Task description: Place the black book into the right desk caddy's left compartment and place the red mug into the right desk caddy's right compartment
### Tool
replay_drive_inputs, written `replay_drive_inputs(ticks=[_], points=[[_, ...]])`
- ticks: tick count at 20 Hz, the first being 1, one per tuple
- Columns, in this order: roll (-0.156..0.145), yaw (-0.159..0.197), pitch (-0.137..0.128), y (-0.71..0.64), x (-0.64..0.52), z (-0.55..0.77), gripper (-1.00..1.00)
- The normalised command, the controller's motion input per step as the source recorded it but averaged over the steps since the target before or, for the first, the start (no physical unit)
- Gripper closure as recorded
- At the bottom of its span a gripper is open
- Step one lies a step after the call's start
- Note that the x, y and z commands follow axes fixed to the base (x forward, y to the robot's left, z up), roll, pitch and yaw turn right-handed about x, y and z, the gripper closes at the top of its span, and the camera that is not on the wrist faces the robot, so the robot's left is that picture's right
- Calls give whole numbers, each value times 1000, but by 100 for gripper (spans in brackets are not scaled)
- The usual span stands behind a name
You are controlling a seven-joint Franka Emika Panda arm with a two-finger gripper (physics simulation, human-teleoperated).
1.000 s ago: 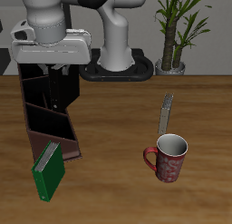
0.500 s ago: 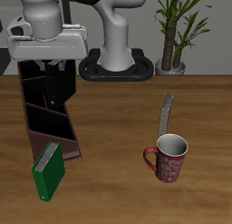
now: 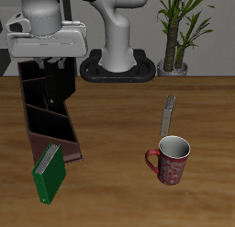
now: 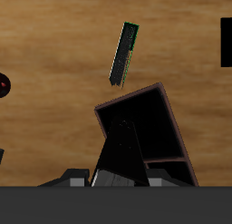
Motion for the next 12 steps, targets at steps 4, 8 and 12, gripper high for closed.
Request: replay_drive_inputs(ticks=[4, 8, 12], points=[[-22, 14, -7, -127, 57, 170, 100], [-8, 5, 10, -95, 151, 20, 100], [-18, -15, -1, -166, 49, 20, 100]])
